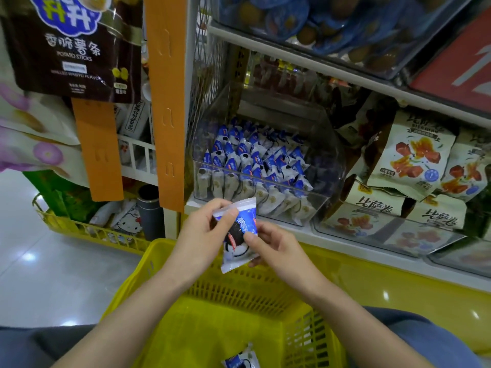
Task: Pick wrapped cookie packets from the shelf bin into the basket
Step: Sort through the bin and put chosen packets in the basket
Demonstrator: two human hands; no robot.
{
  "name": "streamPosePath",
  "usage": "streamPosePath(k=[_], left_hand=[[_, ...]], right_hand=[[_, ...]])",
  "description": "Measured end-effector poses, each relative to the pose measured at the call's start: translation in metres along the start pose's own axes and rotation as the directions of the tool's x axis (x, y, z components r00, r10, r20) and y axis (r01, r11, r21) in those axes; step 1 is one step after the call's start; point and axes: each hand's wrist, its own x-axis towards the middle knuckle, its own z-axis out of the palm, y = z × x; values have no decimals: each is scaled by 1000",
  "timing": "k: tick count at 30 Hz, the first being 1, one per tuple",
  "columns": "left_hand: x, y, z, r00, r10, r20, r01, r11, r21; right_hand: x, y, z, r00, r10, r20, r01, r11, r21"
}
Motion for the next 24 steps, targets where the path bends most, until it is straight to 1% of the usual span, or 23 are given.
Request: streamPosePath(k=[2,5,7,9,11,12,14,16,18,19,20,22,24], left_hand=[[5,6,0,997,71,-9,-69,992,105],[24,17,-9,971,236,-23,-216,921,323],[39,22,-15,942,335,30,-306,816,490],[53,26,-18,917,383,111,-363,685,632],[64,25,-19,891,407,201,-414,547,727],[68,23,-18,882,407,237,-432,498,752],[72,17,-19,886,374,273,-435,466,771],[75,9,-21,888,359,288,-433,440,787],[76,5,-23,882,374,286,-437,423,794],[77,2,-25,880,383,280,-438,426,792],[77,2,-24,877,394,276,-440,424,791],[76,3,-20,872,413,263,-437,414,798],[77,1,-20,870,427,249,-436,426,793]], right_hand=[[-1,-5,-4,998,-44,-38,43,998,-42],[3,-21,-15,966,-183,-184,161,979,-126],[13,-36,-26,911,-290,-294,233,949,-214],[32,-52,-38,853,-353,-385,245,921,-302],[61,-62,-51,811,-383,-443,208,896,-393],[77,-65,-56,799,-382,-465,167,883,-439],[108,-69,-67,777,-366,-512,58,852,-520],[135,-68,-76,775,-366,-515,-15,804,-594],[157,-66,-83,790,-321,-523,-143,732,-666],[167,-65,-85,802,-295,-520,-211,675,-707],[173,-65,-88,821,-282,-497,-246,612,-752],[179,-68,-97,869,-244,-432,-264,509,-819],[188,-71,-100,907,-167,-385,-294,403,-867]])
